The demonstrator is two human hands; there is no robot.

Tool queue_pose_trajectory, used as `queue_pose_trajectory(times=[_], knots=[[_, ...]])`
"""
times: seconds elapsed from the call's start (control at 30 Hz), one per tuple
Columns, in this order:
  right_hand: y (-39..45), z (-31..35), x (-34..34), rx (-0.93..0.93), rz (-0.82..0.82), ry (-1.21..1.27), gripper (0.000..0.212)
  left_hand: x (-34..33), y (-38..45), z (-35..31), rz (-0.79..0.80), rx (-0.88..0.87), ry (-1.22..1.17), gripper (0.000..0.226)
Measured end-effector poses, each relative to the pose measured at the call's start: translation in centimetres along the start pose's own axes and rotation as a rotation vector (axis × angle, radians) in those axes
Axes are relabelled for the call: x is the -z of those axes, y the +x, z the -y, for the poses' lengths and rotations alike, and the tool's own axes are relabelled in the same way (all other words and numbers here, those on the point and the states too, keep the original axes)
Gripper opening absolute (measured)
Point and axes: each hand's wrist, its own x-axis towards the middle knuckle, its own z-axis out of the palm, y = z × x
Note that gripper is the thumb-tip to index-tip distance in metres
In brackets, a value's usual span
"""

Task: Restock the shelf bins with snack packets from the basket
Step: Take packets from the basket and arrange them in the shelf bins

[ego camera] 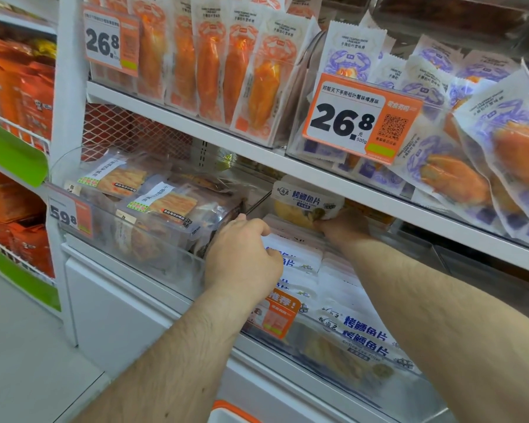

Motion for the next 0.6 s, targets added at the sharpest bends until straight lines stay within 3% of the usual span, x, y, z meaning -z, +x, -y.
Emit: queue_pose_trajectory(times=[0.13,0.23,0.4,0.53,0.6], knots=[[0.5,-0.3,-0.4,-0.042,-0.089,0.018,0.056,-0.1,0.1,0.1,-0.001,-0.006,0.007,0.037],[0.7,-0.7,-0.6,-0.043,-0.07,-0.039,0.053,-0.3,0.1,0.2,-0.003,-0.006,0.01,0.036],[0.0,-0.6,0.3,-0.021,-0.028,0.036,0.028,-0.5,0.2,0.3,-0.003,-0.014,0.009,0.037],[-1.2,-0.1,1.2,-0.117,-0.071,-0.012,0.065,0.0,0.2,0.3,0.034,-0.004,-0.015,0.038],[-2.9,0.5,2.1,-0.139,-0.062,-0.035,0.055,0.6,-0.1,0.2,0.078,0.022,-0.016,0.038]])
